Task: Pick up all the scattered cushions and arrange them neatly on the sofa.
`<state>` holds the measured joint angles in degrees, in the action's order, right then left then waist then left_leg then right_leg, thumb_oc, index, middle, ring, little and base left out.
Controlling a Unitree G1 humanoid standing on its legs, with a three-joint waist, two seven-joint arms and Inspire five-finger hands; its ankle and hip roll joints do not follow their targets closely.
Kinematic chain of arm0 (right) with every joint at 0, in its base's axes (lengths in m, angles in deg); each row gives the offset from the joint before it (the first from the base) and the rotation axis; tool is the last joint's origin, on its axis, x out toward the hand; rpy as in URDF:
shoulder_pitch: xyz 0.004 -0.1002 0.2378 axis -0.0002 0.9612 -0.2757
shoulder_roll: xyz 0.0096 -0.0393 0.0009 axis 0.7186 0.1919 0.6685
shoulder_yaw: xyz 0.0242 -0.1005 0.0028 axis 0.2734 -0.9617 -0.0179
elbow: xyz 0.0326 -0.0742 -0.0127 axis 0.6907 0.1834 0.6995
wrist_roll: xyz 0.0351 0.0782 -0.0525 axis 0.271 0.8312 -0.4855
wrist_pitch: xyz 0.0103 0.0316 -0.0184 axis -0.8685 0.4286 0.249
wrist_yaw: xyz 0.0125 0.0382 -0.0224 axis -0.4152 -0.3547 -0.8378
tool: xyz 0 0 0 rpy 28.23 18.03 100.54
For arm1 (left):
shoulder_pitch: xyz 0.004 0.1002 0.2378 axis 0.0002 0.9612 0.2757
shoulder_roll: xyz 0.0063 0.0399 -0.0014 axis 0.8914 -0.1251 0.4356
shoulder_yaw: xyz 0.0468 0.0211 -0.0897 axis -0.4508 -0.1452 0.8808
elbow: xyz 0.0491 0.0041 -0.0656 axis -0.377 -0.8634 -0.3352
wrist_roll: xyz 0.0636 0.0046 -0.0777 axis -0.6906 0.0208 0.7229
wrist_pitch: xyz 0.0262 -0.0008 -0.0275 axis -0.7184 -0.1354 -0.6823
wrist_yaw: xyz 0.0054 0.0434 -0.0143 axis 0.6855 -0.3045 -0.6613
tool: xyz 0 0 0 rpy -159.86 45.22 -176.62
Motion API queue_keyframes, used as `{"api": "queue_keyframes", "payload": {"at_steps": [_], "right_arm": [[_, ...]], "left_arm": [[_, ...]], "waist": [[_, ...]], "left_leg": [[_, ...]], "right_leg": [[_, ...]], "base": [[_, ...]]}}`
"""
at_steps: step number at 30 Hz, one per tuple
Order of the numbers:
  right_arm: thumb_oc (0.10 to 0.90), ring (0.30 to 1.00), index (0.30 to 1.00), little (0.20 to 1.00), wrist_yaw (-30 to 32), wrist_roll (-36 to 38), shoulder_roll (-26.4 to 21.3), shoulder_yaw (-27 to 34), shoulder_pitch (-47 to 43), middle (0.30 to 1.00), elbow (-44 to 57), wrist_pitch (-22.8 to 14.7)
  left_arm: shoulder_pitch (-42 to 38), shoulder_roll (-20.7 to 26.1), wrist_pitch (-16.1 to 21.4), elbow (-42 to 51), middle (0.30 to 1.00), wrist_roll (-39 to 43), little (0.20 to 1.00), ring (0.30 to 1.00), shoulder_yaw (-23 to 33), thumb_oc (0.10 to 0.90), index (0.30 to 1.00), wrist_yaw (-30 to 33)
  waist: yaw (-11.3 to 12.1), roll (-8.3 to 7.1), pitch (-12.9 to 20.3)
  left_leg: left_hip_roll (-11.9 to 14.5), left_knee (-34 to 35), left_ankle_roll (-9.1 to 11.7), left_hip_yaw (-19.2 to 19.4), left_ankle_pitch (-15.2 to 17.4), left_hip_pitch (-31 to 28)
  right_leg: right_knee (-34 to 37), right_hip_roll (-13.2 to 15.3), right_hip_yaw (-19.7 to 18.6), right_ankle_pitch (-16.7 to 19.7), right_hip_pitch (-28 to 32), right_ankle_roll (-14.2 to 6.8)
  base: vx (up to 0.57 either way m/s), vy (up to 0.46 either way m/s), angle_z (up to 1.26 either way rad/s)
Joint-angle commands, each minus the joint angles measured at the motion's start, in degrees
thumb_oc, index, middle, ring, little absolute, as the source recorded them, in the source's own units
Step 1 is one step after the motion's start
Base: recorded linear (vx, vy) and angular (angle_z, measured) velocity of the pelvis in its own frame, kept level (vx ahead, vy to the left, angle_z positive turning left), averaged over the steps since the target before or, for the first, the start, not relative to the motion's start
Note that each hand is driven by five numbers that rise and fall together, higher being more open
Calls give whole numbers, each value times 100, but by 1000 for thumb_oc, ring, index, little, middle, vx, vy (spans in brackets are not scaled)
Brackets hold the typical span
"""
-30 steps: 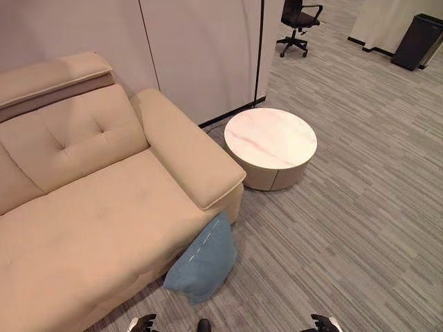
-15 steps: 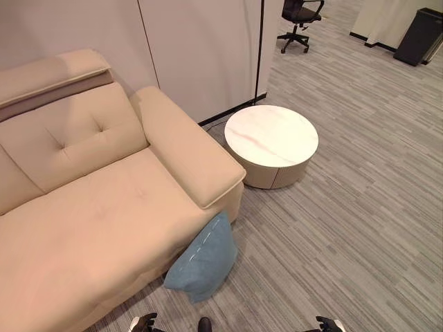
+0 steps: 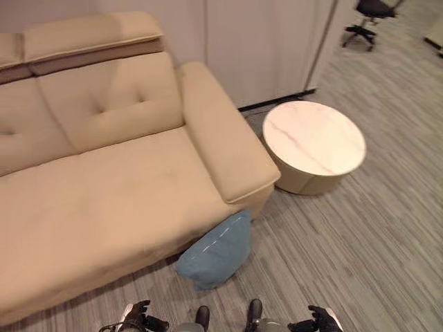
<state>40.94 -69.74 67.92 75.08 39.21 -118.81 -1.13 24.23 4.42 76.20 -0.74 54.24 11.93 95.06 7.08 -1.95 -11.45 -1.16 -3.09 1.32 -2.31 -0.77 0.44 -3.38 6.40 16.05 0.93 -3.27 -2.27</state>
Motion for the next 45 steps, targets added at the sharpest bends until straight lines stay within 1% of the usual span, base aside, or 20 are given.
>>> {"api": "queue_keyframes", "payload": {"at_steps": [1, 3, 5, 8, 9, 11, 16, 19, 21, 22, 23, 26, 29, 30, 32, 34, 40, 43, 44, 45], "right_arm": [[800, 900, 900, 900, 196, -29, -493, 56, -92, 900, 118, -167], [800, 900, 900, 900, 227, 22, -525, 86, -74, 900, 145, -172], [800, 900, 900, 900, 215, 82, -552, 120, -51, 900, 157, -166], [800, 900, 900, 900, 206, 108, -543, 144, 39, 900, 166, -147], [800, 900, 900, 900, 207, 108, -542, 144, 41, 900, 167, -147], [800, 900, 900, 900, 207, 90, -501, 185, 111, 900, 167, -114], [800, 900, 900, 900, 185, -18, -375, 113, 99, 900, 152, -105], [800, 900, 900, 900, 129, -80, -329, 68, 89, 900, 215, -119], [800, 900, 900, 900, 98, -119, -298, 0, 1, 900, 295, -96], [800, 900, 900, 900, 86, -116, -280, -19, -42, 900, 332, -106], [800, 900, 900, 900, 69, -113, -264, -35, -73, 900, 370, -131], [800, 900, 900, 900, 48, -125, -279, -64, -70, 900, 419, -141], [800, 900, 900, 900, 46, -152, -294, -78, -68, 900, 413, -149], [800, 900, 900, 900, 53, -184, -286, -83, -51, 900, 385, -131], [800, 900, 900, 900, 53, -184, -286, -84, -50, 900, 384, -132], [800, 900, 900, 900, 110, -215, -330, -120, -68, 900, 395, -170], [800, 900, 900, 900, 141, -100, -426, -80, -78, 900, 525, -250], [800, 900, 900, 900, 220, 82, -495, -23, -200, 900, 662, -310], [800, 900, 900, 900, 285, 284, -575, 25, -382, 900, 827, -355], [800, 900, 900, 900, 327, 426, -617, 45, -475, 900, 969, -396]], "left_arm": [[-98, -41, 160, -46, 900, 151, 900, 900, -58, 800, 900, 42], [-101, -64, 140, -38, 900, 156, 900, 900, -92, 800, 900, 39], [-106, -82, 136, 11, 900, 134, 900, 900, -146, 800, 900, 24], [-78, -87, 114, 7, 900, 68, 900, 900, -184, 800, 900, 1], [-75, -87, 114, 7, 900, 67, 900, 900, -185, 800, 900, 1], [-50, -60, 85, 34, 900, 4, 900, 900, -148, 800, 900, -29], [45, 35, 26, -70, 900, -40, 900, 900, 20, 800, 900, -49], [70, 103, 40, -69, 900, -49, 900, 900, 82, 800, 900, -66], [23, 200, 30, -30, 900, -31, 900, 900, 81, 800, 900, -25], [-5, 238, 40, -23, 900, -42, 900, 900, 67, 800, 900, -17], [-25, 264, 66, -26, 900, -54, 900, 900, 65, 800, 900, -2], [-33, 283, 124, -25, 900, -54, 900, 900, 44, 800, 900, 34], [-63, 333, 163, -19, 900, -39, 900, 900, 26, 800, 900, 58], [-56, 333, 169, -19, 900, -46, 900, 900, 33, 800, 900, 63], [-55, 333, 169, -19, 900, -46, 900, 900, 33, 800, 900, 63], [-92, 319, 199, 29, 900, 13, 900, 900, 52, 800, 900, 81], [-203, 232, 246, 236, 900, 170, 900, 900, -19, 800, 900, 82], [-404, 232, 297, 527, 900, 380, 900, 900, -59, 800, 900, 132], [-602, 243, 379, 762, 900, 631, 900, 900, -93, 800, 900, 195], [-703, 256, 444, 905, 900, 771, 900, 900, -112, 800, 900, 262]], "waist": [[-69, -146, 11], [-109, -164, -38], [-170, -170, -53], [-240, -177, 9], [-241, -179, 15], [-332, -218, 107], [-241, -291, 239], [-165, -293, 271], [-200, -256, 104], [-234, -256, 41], [-263, -246, 20], [-320, -196, 39], [-358, -193, 69], [-321, -238, 111], [-330, -237, 114], [-273, -273, 170], [-338, -252, 166], [-358, -234, -67], [-373, -210, -364], [-385, -189, -496]], "left_leg": [[480, -882, 314, 615, 340, 422], [623, -1161, 322, 816, 256, 569], [794, -1288, 278, 1207, 263, 637], [823, -1314, 257, 1719, 446, 726], [820, -1312, 254, 1719, 447, 729], [853, -1266, 239, 2335, 495, 692], [623, -852, 124, 2105, 622, 421], [467, -516, -4, 2023, 696, 182], [432, -454, -110, 1885, 705, 115], [404, -459, -156, 1804, 712, 129], [402, -421, -209, 1798, 581, 198], [321, -253, -195, 1508, 536, 133], [303, -187, -139, 1287, 476, 151], [274, -185, -106, 1226, 483, 140], [275, -184, -105, 1218, 481, 144], [323, -133, 31, 1132, 376, 169], [471, 1, 214, 995, 178, 238], [547, -87, 268, 925, 101, 523], [598, -222, 298, 875, 43, 879], [625, -323, 315, 853, 26, 1112]], "right_leg": [[23, 65, 224, -448, 374, -301], [95, 36, 414, -490, 496, -216], [211, 3, 635, -540, 667, -154], [369, -73, 835, -614, 872, -150], [372, -71, 837, -612, 870, -152], [452, -70, 1029, -570, 906, -183], [230, -51, 1102, -655, 985, -269], [-425, 134, 1111, -702, 777, -400], [-1319, 385, 951, -542, 279, -598], [-1622, 420, 725, -486, 59, -718], [-1638, 364, 495, -431, -117, -679], [-1266, 229, -80, -544, -162, -593], [-840, 260, -326, -459, -117, -548], [-609, 230, -255, -479, 22, -515], [-599, 229, -246, -476, 27, -514], [-231, 130, -60, -463, 230, -480], [141, -22, 248, -449, 426, -377], [121, -41, 359, -451, 266, -319], [14, -22, 378, -424, -78, -270], [-81, -3, 374, -404, -331, -251]], "base": [[17, -167, 88], [17, -149, 56], [32, -124, 48], [100, -74, 86], [30, -21, 99], [73, 17, 41], [115, 70, 10], [67, 130, 10], [2, 118, 4], [-94, 69, 16], [-61, 37, 34], [40, -38, 49], [86, -138, 41], [90, -114, 28], [53, -108, 38], [46, -195, 42], [6, -134, 32], [-186, -112, 21], [-384, -110, 23], [-445, -97, 19]]}}
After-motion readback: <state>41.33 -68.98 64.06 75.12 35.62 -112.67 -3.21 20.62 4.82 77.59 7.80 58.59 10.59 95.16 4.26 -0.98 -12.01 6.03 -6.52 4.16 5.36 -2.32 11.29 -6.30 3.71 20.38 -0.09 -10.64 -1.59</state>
